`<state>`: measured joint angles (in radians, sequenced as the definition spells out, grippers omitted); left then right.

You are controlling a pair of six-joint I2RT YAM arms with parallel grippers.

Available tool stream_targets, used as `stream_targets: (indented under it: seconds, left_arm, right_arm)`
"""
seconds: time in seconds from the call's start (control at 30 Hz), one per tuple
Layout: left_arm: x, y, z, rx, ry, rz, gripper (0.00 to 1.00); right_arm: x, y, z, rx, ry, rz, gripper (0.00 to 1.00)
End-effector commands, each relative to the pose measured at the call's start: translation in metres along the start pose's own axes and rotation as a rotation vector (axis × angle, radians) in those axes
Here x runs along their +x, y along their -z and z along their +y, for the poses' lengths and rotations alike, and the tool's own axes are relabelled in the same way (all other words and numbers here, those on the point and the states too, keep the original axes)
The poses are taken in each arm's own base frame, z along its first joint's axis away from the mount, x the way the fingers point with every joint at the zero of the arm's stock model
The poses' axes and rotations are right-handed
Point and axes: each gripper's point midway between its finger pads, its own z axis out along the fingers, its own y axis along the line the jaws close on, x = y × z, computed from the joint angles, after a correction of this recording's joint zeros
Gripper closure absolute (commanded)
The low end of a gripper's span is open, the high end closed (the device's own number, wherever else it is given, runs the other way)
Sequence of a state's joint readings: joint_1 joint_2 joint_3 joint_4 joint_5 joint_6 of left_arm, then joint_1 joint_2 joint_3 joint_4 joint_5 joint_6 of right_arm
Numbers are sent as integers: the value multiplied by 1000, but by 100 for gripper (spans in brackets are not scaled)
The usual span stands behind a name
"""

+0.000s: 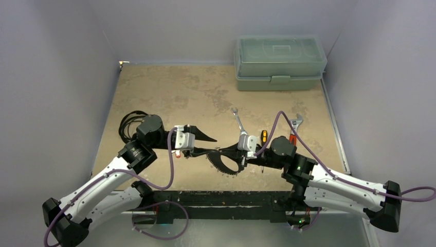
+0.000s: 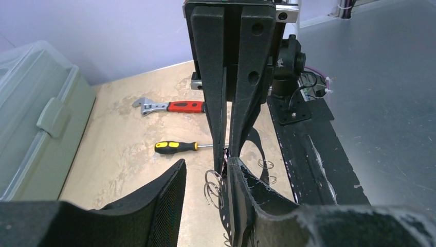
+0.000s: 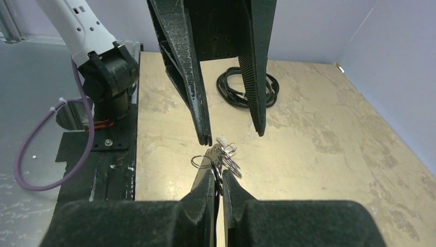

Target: Put the keys on the keyring

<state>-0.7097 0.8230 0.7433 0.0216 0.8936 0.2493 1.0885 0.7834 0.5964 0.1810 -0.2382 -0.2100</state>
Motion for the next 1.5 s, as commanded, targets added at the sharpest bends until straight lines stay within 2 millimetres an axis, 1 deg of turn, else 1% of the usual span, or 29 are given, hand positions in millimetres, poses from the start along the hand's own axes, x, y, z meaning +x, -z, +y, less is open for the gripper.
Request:
stream_targets:
  seconds: [0.0,0.17,0.33,0.4,0.47,0.67,0.83,1.07,1.27,1.3,1.4,1.47]
  left_arm:
    - [-3,-4,-7,52,-21,-27,66]
    - [9,-8,-8,69,13,-4,69]
    - [12,-12,-8,75,27,-11,79]
    - [13,-14,-10,82,31,-11,80]
    - [14,-15,-10,85,32,-10,80]
    - [13,-13,-14,92,24,-11,69]
    - [13,-13,-14,90,35,-9,69]
    - [21,-15,-14,91,60,5,79]
    - [28,-17,-11,82,72,24,85]
    - [30,-17,-11,83,77,29,88]
    - [38,-19,-12,93,94,55,93]
    - [44,-19,-11,97,99,81,100]
  right_arm:
    - [-35,-1,-6,11,32,-86,100]
    - [-37,0,-6,15,36,-98,100]
    - [-37,0,-5,8,35,-99,100]
    - [-37,0,-5,9,35,-99,100]
    - [-37,0,-6,14,34,-99,100]
    - [-38,0,-11,42,34,-102,100]
    - [-38,1,-14,58,34,-103,100]
    - [-41,2,-14,62,30,-112,100]
    - [-46,4,-8,33,33,-142,100]
    - [-47,5,-7,27,33,-147,100]
    - [-51,6,-4,13,31,-170,100]
    - [-54,6,-1,-3,29,-183,100]
